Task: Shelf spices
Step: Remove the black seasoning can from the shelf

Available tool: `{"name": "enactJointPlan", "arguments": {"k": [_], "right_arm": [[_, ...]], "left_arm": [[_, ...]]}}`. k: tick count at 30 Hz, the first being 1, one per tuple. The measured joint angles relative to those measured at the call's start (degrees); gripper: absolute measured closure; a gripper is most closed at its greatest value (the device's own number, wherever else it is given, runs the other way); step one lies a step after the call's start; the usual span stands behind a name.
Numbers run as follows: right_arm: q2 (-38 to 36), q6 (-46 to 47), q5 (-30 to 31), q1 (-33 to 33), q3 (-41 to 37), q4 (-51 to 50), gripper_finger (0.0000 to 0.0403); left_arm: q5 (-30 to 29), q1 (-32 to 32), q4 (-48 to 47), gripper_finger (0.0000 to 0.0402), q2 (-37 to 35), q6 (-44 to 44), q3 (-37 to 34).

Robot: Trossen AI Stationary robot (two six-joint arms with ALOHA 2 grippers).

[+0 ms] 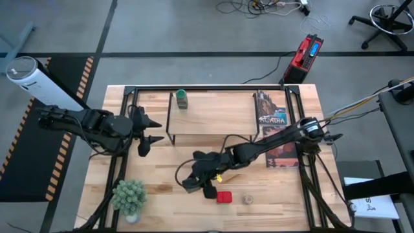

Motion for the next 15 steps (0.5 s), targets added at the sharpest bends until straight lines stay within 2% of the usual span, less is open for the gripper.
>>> {"name": "enactJointPlan", "arguments": {"k": [3,11,15], "right_arm": [[1.89,2.19,0.79,1.1,0.0,4.23,0.0283],[5.91,7.23,5.54,3.8,0.0,6.76,0.028],[6.79,7.88,10.63,5.64,0.0,6.96,0.0283]], "left_arm": [[-0.04,0.0,0.08,0.0157,-0.18,0.17,0.0],[-0.04,-0.04,0.08,0.0157,-0.43,0.53,0.0],[-0.06,-0.02,0.08,0.0157,-0.52,1.01,0.0]]}}
